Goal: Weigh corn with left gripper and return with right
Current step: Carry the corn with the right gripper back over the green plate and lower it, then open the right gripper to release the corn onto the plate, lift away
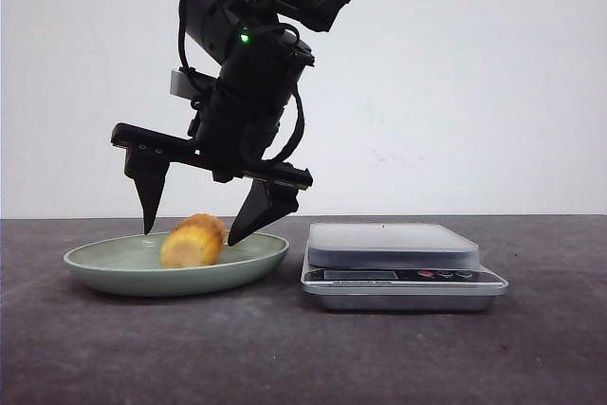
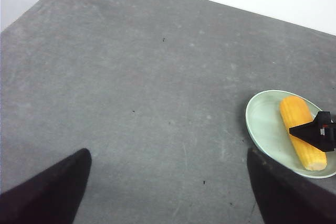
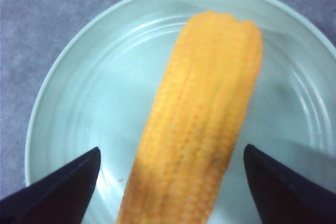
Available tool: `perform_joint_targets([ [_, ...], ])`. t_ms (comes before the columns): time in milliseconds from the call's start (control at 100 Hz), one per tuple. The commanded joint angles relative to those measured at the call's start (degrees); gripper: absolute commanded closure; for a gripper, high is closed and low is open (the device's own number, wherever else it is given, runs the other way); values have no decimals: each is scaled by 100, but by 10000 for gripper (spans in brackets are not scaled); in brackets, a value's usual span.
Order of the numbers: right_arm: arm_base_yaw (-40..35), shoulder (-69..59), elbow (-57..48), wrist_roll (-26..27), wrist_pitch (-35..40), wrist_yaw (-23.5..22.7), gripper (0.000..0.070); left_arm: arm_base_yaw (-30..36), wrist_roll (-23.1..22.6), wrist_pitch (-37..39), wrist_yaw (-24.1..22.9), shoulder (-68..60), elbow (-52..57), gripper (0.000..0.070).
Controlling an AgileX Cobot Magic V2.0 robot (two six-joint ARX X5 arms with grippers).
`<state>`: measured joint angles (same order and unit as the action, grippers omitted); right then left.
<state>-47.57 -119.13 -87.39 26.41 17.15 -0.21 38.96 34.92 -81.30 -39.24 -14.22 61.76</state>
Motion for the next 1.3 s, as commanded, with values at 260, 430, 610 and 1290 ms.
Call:
perform_joint_targets([
  [260, 350, 1412, -162, -793, 710, -319, 137, 33, -105, 4, -17, 4, 74, 143],
  [430, 885, 2599, -162, -1401, 1554, -321, 155, 33, -111, 9, -15, 4, 74, 143],
  [610, 1635, 3832, -160, -2015, 2861, -321, 171, 33, -120, 35, -15, 4, 74, 144],
  [1290, 2411, 8703, 1021, -1943, 4666, 382, 181, 50, -428, 1189, 55, 4, -339, 154],
])
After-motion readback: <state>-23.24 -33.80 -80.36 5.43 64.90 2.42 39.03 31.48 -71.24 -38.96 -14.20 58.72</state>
